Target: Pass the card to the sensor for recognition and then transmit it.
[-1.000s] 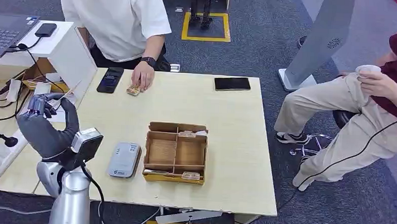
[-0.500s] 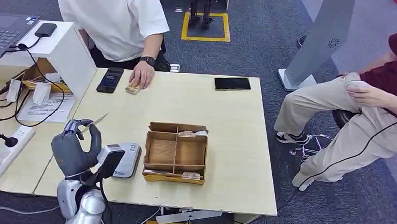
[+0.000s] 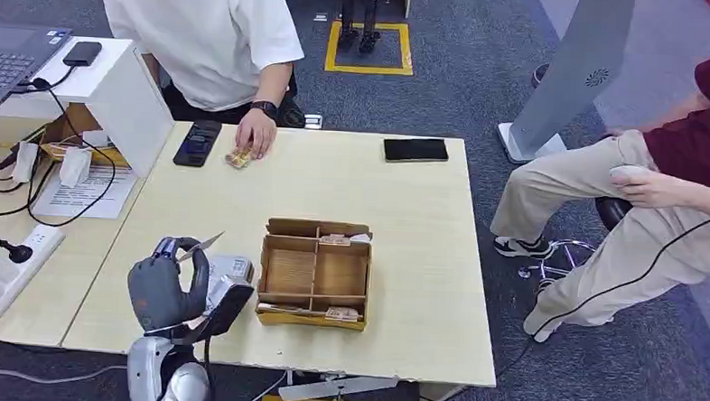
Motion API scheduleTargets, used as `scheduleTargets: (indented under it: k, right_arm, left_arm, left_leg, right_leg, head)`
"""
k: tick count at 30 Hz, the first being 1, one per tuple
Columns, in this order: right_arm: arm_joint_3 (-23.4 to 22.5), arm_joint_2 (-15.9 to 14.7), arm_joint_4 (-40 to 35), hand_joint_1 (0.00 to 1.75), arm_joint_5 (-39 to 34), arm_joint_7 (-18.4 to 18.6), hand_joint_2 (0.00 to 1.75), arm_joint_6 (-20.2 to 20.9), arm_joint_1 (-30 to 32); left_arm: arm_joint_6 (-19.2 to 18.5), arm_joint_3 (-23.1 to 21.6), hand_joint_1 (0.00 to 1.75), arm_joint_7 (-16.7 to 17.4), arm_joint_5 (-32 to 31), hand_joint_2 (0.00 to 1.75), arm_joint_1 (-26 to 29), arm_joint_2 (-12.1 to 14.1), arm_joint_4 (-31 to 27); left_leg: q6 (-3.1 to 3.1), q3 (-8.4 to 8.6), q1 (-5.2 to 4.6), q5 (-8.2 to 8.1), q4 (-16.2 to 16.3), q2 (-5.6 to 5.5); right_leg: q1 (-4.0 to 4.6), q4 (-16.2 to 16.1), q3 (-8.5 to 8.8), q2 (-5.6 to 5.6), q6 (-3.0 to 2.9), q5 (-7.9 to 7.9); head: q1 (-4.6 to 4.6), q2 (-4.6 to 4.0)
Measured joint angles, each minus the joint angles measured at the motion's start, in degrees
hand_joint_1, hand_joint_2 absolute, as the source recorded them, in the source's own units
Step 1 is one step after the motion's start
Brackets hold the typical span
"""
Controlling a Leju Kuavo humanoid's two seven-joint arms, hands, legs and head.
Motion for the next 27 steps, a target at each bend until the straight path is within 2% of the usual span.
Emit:
scheduleTargets:
  k: [8,13,16,22,27]
  right_arm:
    - [0.04,0.37,-1.94,0.0,-0.06,1.03,1.75,0.37,0.26]
    - [0.04,0.46,-2.42,0.0,-0.63,1.53,1.75,-0.13,0.31]
    - [0.11,0.5,-2.47,0.0,-1.46,1.77,1.75,-0.44,0.31]
    - [0.22,0.5,-2.47,0.0,-2.8,2.01,1.75,-0.9,0.31]
    - [0.35,0.5,-2.47,0.0,-4.37,1.99,1.75,-1.4,0.3]
  left_arm:
    - [0.04,-3.08,1.75,5.13,-3.73,1.75,1.03,2.09,3.88]
    - [0.04,-5.13,1.75,8.32,-3.8,1.75,1.49,3.26,6.91]
    - [0.04,-5.72,1.75,11.75,-5.46,1.75,1.5,3.67,8.63]
    - [0.09,-6.6,1.75,14.99,-6.03,1.75,1.36,4.37,11.23]
    - [0.11,-6.79,1.75,14.92,-4.45,1.75,1.38,4.46,11.47]
  left_leg:
    - [0.0,0.0,0.0,0.0,0.0,0.0]
    - [0.0,0.0,0.0,0.0,0.0,0.0]
    - [0.0,0.0,0.0,0.0,0.0,0.0]
    - [0.0,0.0,0.0,0.0,0.0,0.0]
    - [0.0,0.01,0.0,0.0,-0.01,0.0]
  right_leg:
    - [0.0,0.0,0.0,0.0,0.0,0.0]
    - [0.0,0.0,0.0,0.0,0.0,0.0]
    - [0.0,0.0,0.0,0.0,0.0,0.0]
    - [0.0,0.0,0.0,0.0,0.0,0.0]
    - [0.0,0.0,0.01,-0.01,0.0,0.0]
  head:
    - [0.0,0.0]
    - [-0.02,0.0]
    - [0.0,0.0]
    - [0.0,0.0]
    - [0.0,0.0]
